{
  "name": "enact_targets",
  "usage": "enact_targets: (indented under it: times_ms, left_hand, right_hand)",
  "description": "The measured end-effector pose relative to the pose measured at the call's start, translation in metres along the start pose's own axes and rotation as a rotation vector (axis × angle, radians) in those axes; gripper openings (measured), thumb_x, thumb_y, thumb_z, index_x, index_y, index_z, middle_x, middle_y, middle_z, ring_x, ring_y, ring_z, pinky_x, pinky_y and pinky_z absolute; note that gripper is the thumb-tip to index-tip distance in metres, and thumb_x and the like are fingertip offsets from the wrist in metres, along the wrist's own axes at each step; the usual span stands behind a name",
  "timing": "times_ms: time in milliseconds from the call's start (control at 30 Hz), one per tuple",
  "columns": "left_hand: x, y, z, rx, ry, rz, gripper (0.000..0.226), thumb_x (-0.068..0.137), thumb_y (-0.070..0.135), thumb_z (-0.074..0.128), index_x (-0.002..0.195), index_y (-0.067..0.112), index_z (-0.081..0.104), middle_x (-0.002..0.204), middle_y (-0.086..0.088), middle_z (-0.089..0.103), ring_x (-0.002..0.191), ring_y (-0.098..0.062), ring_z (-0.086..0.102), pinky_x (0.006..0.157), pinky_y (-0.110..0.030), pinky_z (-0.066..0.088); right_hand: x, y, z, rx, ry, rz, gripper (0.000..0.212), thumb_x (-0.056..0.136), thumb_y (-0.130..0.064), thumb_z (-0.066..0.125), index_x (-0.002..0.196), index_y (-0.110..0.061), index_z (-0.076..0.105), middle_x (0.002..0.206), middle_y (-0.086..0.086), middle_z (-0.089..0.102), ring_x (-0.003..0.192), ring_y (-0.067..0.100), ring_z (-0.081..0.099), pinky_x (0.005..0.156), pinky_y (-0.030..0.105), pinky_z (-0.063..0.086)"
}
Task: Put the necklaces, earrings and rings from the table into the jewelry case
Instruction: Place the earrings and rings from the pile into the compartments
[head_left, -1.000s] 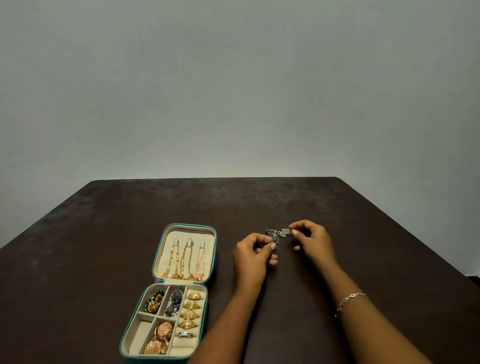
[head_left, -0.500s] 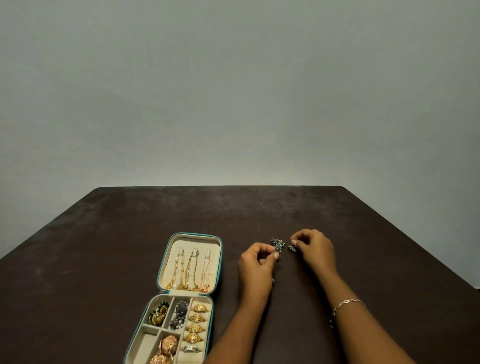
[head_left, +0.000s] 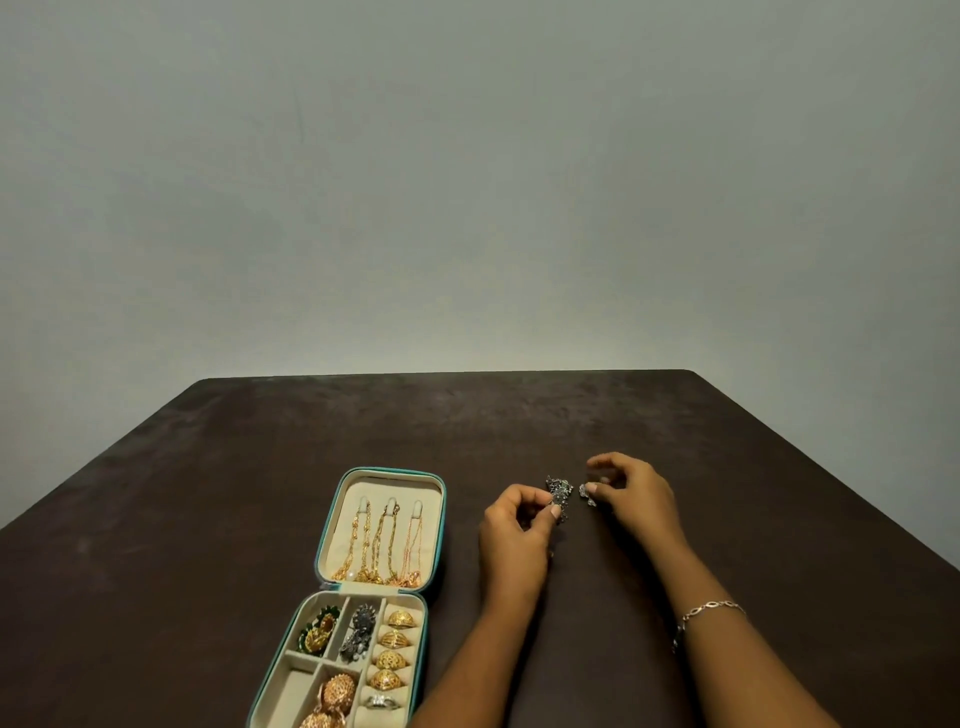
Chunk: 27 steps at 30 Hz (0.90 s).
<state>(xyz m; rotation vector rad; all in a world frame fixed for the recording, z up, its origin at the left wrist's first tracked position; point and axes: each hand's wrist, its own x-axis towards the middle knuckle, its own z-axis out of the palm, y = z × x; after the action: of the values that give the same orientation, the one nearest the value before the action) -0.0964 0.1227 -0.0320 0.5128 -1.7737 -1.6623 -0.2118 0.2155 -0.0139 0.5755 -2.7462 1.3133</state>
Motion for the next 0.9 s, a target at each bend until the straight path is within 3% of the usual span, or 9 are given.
enact_targets:
  times_ms: [67, 133, 200, 400, 567, 733, 900]
  left_hand:
    - [0.0, 0.0, 0.0, 0.006, -0.001, 0.003, 0.019, 0.08, 0.006, 0.066, 0.07, 0.022, 0.061, 0.071, -0.001, 0.065, 0.063, -0.01, 0.056, 0.054, -0.028, 0.046]
    - [0.0, 0.0, 0.0, 0.017, -0.003, 0.003, 0.02, 0.08, 0.007, 0.066, 0.07, 0.023, 0.06, 0.07, 0.0, 0.065, 0.063, -0.01, 0.056, 0.055, -0.03, 0.047]
    - [-0.001, 0.001, 0.0, 0.017, -0.004, -0.002, 0.02, 0.081, 0.007, 0.065, 0.07, 0.023, 0.06, 0.07, 0.001, 0.064, 0.062, -0.009, 0.056, 0.054, -0.031, 0.047]
    - [-0.001, 0.003, 0.0, -0.003, -0.009, 0.002, 0.019, 0.081, 0.006, 0.064, 0.071, 0.021, 0.059, 0.067, 0.004, 0.062, 0.054, -0.003, 0.053, 0.049, -0.027, 0.047]
    - [-0.001, 0.002, 0.001, -0.029, -0.013, 0.009, 0.021, 0.081, 0.002, 0.064, 0.07, 0.02, 0.06, 0.067, -0.002, 0.059, 0.062, -0.01, 0.054, 0.044, -0.021, 0.043]
    - [0.001, 0.001, 0.001, -0.053, -0.024, 0.02, 0.025, 0.081, 0.0, 0.062, 0.073, 0.023, 0.059, 0.066, -0.002, 0.056, 0.06, -0.012, 0.054, 0.043, -0.021, 0.044]
    - [0.0, 0.003, 0.0, -0.021, -0.055, 0.038, 0.025, 0.082, 0.001, 0.061, 0.074, 0.023, 0.059, 0.067, 0.0, 0.057, 0.055, -0.009, 0.054, 0.045, -0.025, 0.047]
  right_hand:
    - [-0.001, -0.003, 0.0, -0.083, -0.026, -0.033, 0.019, 0.077, -0.023, 0.071, 0.095, -0.028, 0.068, 0.093, -0.003, 0.058, 0.091, 0.014, 0.057, 0.073, 0.024, 0.041]
    - [-0.002, -0.006, 0.0, -0.136, -0.027, -0.048, 0.008, 0.079, -0.022, 0.069, 0.082, -0.028, 0.069, 0.084, -0.007, 0.058, 0.085, 0.011, 0.057, 0.068, 0.023, 0.039]
    - [-0.002, -0.005, 0.001, -0.113, -0.001, -0.039, 0.014, 0.079, -0.018, 0.068, 0.07, -0.028, 0.066, 0.077, -0.006, 0.062, 0.08, 0.013, 0.058, 0.065, 0.024, 0.041]
    - [-0.006, -0.009, -0.007, 0.506, -0.095, 0.057, 0.021, 0.084, 0.003, 0.058, 0.071, -0.013, 0.063, 0.067, 0.004, 0.06, 0.058, 0.012, 0.052, 0.043, 0.017, 0.042]
    - [-0.013, -0.014, -0.013, 0.988, -0.277, 0.135, 0.015, 0.085, 0.008, 0.051, 0.077, -0.001, 0.059, 0.063, 0.007, 0.059, 0.054, 0.014, 0.057, 0.042, 0.018, 0.046]
    - [-0.018, -0.014, -0.014, 1.0, -0.392, 0.137, 0.014, 0.084, 0.009, 0.05, 0.079, 0.0, 0.06, 0.061, 0.003, 0.065, 0.054, 0.008, 0.063, 0.05, 0.016, 0.051]
    - [-0.024, -0.015, -0.011, 0.921, -0.44, 0.096, 0.009, 0.072, -0.006, 0.063, 0.079, -0.001, 0.064, 0.068, 0.007, 0.067, 0.059, 0.012, 0.063, 0.056, 0.019, 0.054]
